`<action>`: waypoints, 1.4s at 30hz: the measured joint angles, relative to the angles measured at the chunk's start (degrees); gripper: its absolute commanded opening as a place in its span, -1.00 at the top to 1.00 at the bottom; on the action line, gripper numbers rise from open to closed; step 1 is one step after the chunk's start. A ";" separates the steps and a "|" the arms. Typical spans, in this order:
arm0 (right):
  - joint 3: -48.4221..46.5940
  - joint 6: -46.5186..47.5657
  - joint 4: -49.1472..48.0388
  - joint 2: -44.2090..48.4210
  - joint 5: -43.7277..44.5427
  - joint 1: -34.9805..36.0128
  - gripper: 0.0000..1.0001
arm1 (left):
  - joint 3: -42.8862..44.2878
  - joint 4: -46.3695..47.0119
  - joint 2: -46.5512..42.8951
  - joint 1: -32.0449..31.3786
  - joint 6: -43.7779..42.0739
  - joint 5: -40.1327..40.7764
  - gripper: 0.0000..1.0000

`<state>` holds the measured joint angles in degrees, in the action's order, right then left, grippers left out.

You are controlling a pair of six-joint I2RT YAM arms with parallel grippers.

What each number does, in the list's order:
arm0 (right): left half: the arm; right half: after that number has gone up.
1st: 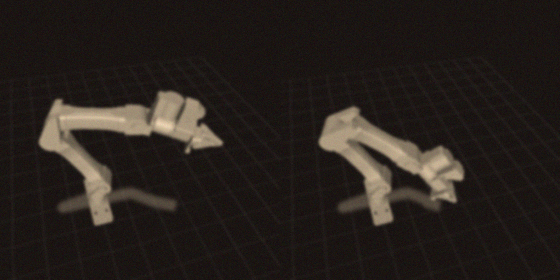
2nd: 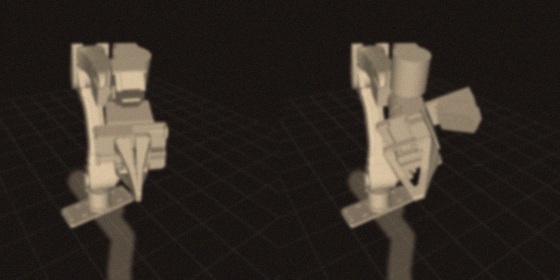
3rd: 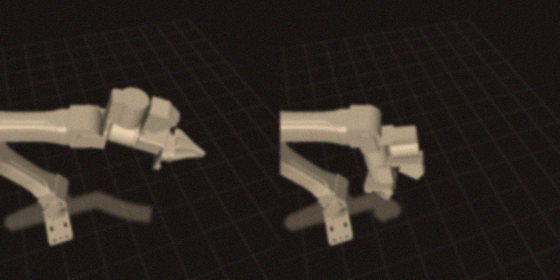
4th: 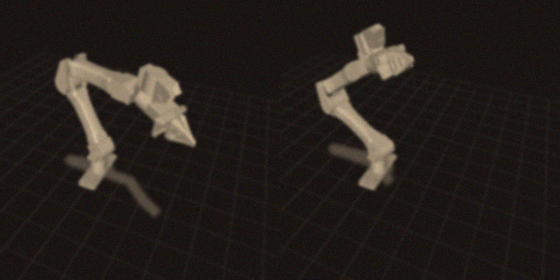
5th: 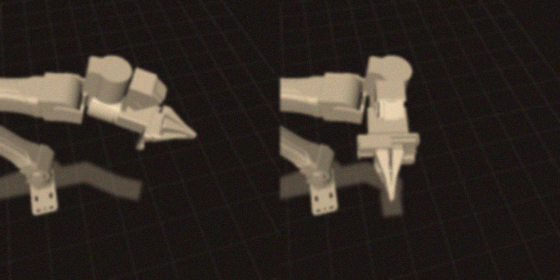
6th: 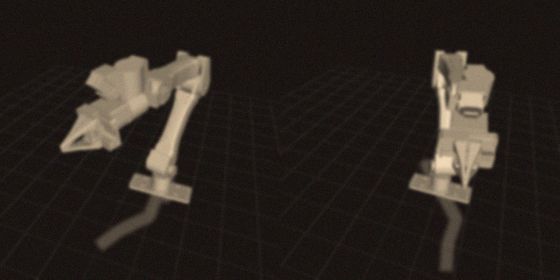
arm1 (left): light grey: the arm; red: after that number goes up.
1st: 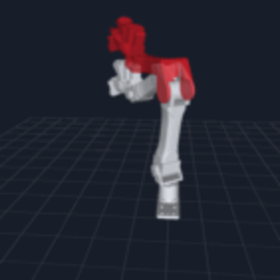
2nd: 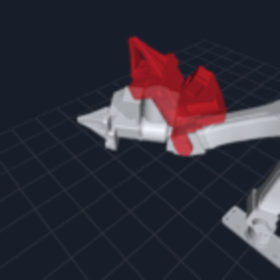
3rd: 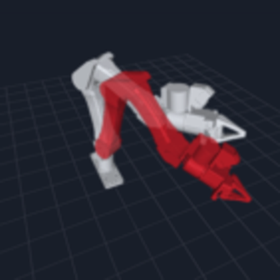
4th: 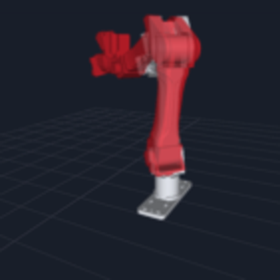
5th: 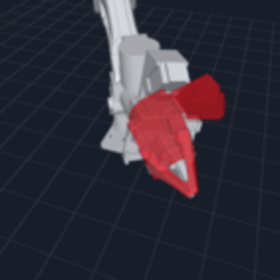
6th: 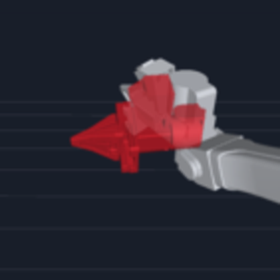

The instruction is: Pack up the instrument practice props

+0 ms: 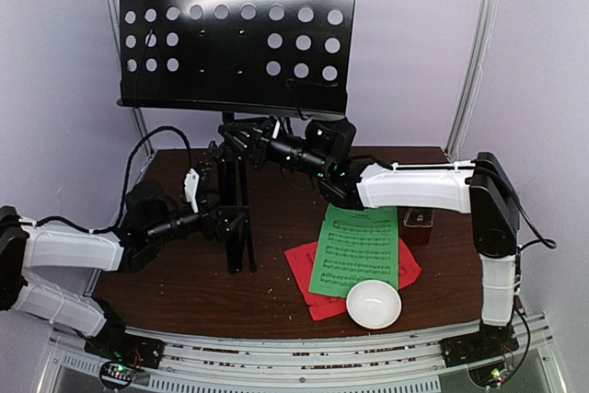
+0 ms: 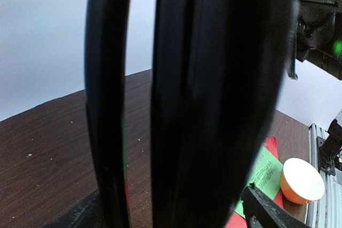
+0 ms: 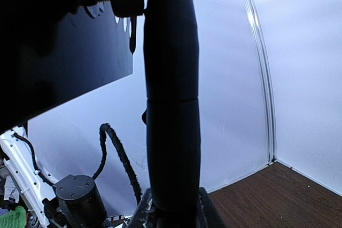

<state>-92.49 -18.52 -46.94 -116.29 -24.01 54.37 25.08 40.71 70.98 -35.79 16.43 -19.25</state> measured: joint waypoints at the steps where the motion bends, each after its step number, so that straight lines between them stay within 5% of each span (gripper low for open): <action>1: 0.04 0.07 0.02 0.04 0.15 0.02 1.00 | 0.39 0.63 0.94 -0.31 0.02 -0.13 -0.73; 7: 1.20 0.28 0.22 0.92 2.19 0.02 1.00 | 2.73 3.82 5.84 -1.84 0.09 2.27 -0.59; 19: 5.14 -0.39 -0.83 3.21 8.20 0.02 1.00 | 4.68 8.72 11.08 -5.22 1.44 11.43 0.18; 28: 6.64 -1.38 -1.22 4.04 12.41 0.15 1.00 | 5.70 7.78 11.82 -6.03 1.07 13.18 1.00; 42: 10.58 -10.29 2.64 5.51 24.96 1.75 1.00 | 5.75 -12.90 2.14 -6.03 5.64 8.04 1.00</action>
<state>-81.91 -28.82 -44.29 -110.78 0.95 56.12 30.83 27.81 73.12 -41.82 22.06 -11.20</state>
